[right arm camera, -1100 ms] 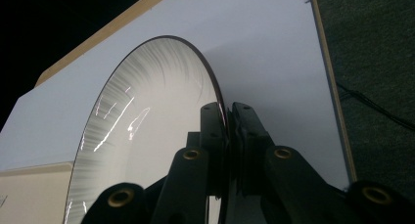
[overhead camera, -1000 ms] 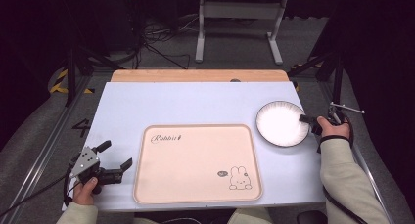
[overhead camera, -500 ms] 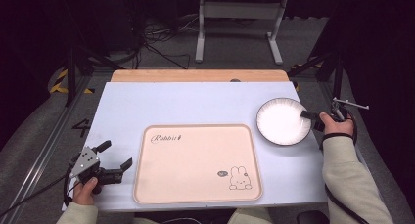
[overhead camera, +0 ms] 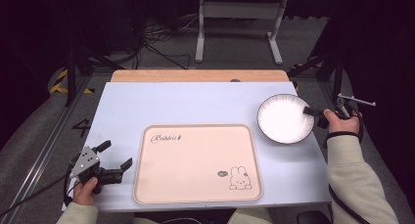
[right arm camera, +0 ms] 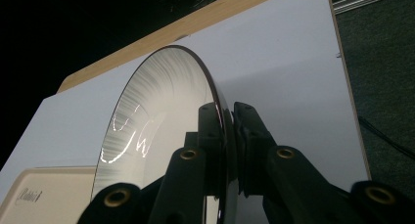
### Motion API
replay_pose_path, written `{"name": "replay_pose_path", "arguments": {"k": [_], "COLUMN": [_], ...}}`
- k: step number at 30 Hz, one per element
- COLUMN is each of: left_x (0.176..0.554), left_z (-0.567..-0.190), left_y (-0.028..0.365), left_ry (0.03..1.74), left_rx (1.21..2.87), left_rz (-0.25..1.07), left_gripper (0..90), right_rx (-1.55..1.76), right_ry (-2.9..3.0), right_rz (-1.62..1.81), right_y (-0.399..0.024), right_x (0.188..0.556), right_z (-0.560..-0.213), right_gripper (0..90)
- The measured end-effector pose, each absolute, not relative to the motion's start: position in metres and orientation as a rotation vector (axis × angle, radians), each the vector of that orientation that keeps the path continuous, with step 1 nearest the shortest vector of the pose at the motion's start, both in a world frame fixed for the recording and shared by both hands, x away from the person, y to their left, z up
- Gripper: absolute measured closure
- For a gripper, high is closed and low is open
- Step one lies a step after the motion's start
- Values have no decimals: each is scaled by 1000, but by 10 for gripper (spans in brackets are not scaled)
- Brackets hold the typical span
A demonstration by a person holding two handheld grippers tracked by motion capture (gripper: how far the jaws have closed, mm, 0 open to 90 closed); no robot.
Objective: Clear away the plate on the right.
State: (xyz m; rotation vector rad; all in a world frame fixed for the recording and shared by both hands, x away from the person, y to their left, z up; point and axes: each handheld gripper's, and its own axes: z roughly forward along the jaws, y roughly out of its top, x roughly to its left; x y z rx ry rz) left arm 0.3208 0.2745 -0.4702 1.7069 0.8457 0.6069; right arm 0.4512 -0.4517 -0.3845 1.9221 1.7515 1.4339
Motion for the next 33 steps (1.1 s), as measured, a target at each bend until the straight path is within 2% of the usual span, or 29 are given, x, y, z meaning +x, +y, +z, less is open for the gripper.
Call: {"name": "replay_pose_path", "arguments": {"k": [12, 33], "left_x": [321, 321], "left_z": [-470, -470], "left_y": [274, 274], "left_ry": [848, 846], "left_rx": [1710, 1711], "left_rz": [607, 607], "left_gripper": [2, 2], "right_rx": [1859, 1744], "right_ry": [1824, 2009], "right_rz": [1455, 1524], "right_y": [-434, -374], "right_x": [445, 438], "right_z": [-374, -365], "right_gripper": [831, 828]}}
